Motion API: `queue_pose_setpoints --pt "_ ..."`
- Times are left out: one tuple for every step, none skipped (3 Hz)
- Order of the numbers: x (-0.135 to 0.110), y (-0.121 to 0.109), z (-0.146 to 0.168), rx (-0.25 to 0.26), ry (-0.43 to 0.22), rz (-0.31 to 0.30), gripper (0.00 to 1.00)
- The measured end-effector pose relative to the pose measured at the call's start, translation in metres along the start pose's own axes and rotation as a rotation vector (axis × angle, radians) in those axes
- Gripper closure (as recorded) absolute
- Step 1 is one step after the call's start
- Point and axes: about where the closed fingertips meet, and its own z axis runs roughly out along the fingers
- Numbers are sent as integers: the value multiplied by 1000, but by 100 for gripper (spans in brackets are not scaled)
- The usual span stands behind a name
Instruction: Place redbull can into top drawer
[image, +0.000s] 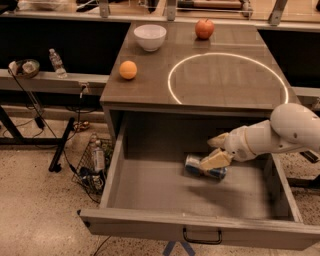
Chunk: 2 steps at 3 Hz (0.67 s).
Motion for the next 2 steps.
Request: queue_pose_setpoints --pt "0 4 -12 1 -22 17 0" --pt "1 2 -35 28 -43 35 0"
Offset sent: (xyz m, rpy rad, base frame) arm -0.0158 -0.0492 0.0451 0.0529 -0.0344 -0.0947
